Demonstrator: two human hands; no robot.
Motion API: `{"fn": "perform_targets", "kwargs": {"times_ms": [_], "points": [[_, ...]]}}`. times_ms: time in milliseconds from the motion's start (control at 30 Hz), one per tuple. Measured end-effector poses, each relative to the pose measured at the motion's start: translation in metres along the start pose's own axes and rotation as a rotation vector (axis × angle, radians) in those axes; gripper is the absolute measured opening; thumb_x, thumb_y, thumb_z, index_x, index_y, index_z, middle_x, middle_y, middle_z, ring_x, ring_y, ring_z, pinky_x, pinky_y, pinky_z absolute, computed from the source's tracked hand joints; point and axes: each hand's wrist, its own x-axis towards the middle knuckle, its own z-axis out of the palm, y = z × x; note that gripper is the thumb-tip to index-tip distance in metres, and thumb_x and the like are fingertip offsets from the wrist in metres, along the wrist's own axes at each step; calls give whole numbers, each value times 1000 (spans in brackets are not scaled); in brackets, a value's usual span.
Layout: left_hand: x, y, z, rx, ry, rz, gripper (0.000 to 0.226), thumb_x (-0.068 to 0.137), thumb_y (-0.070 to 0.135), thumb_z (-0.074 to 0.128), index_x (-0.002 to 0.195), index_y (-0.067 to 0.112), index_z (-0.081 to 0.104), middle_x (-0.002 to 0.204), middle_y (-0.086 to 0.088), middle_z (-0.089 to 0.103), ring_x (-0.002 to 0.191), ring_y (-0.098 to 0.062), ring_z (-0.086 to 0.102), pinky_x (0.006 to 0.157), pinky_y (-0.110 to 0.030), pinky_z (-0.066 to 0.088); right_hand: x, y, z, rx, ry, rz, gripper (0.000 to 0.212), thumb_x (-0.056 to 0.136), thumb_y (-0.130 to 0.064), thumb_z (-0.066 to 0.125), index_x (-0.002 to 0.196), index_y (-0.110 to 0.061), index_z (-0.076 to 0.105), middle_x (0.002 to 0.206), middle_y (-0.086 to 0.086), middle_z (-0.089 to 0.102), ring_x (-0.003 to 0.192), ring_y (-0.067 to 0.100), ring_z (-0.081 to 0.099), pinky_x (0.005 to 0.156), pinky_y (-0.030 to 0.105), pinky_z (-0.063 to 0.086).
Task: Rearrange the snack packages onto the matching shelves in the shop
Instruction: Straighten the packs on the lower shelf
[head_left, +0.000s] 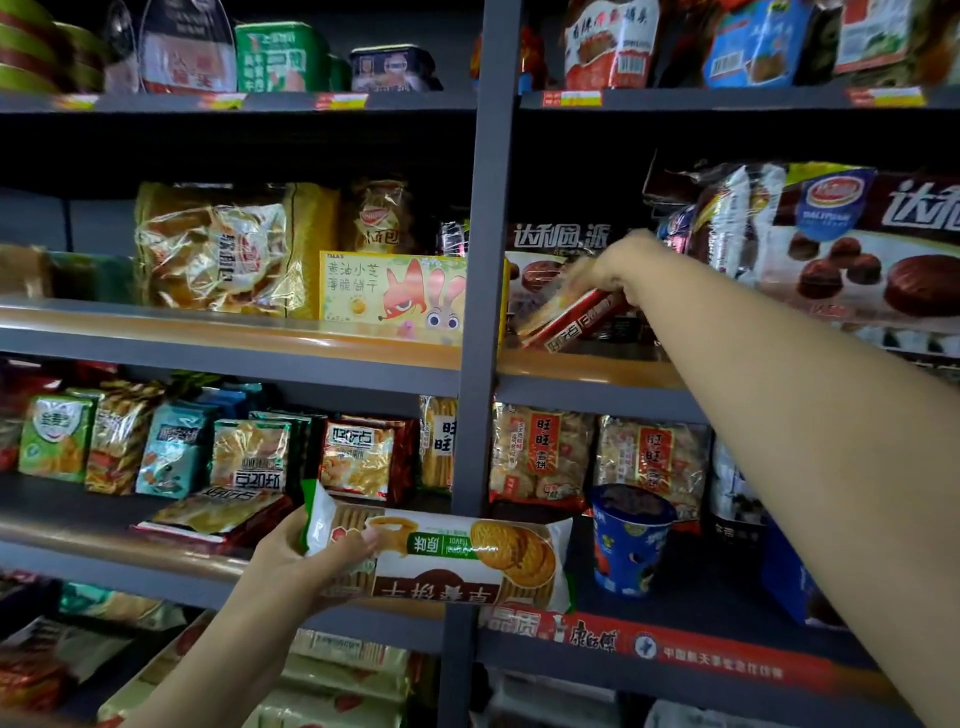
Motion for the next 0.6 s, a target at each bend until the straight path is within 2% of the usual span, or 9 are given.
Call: {"fn": "perform_targets", "kwargs": {"times_ms": [100, 167, 267, 333, 400, 500, 600], "points": [[1, -5, 4, -25, -24, 19, 124, 23, 55, 90, 131, 13, 47, 111, -9, 68, 90, -26, 70, 67, -34, 55, -18, 2, -18, 227, 150, 9, 77, 68, -31, 84, 128, -1, 47, 125, 13, 56, 115, 28, 55, 93, 32, 48], [3, -7, 10, -59, -41, 26, 117, 32, 50, 90, 132, 11, 45, 112, -9, 67, 85, -24, 71, 68, -34, 54, -25, 10, -25, 362, 232, -18, 78, 69, -30, 84, 132, -6, 46, 131, 10, 54, 118, 25, 54, 85, 28, 44], [0, -7, 23, -86, -70, 47, 84, 49, 39, 83, 121, 9, 52, 94, -7, 73, 65, -18, 72, 60, -29, 55, -41, 27, -24, 512, 328, -80, 77, 72, -30, 81, 136, -14, 41, 135, 6, 50, 119, 22, 51, 89, 27, 44], [-4, -5, 32, -73, -92, 53, 94, 30, 50, 89, 109, 13, 57, 85, -5, 76, 58, -18, 70, 52, -25, 56, -60, 41, -23, 587, 386, -119, 73, 75, -28, 79, 135, -18, 40, 134, 4, 49, 114, 19, 50, 89, 26, 44], [-9, -7, 41, -74, -93, 56, 106, 10, 57, 88, 104, 16, 58, 85, -2, 76, 59, -18, 70, 51, -23, 55, -79, 56, -26, 649, 416, -166, 72, 76, -29, 79, 135, -21, 38, 135, 2, 49, 114, 16, 50, 90, 27, 44], [-20, -16, 54, -76, -124, 36, 107, 9, 58, 88, 103, 16, 58, 86, -2, 76, 68, -20, 72, 53, -23, 56, -113, 86, -34, 746, 396, -198, 67, 76, -30, 78, 131, -24, 40, 134, -2, 49, 119, 15, 50, 98, 29, 45], [-37, -30, 65, -69, -119, 15, 106, 15, 53, 89, 108, 15, 56, 92, -7, 75, 73, -20, 73, 58, -26, 55, -154, 129, -34, 854, 298, -153, 61, 74, -31, 80, 123, -29, 44, 117, -10, 60, 107, 8, 59, 89, 27, 51]]}}
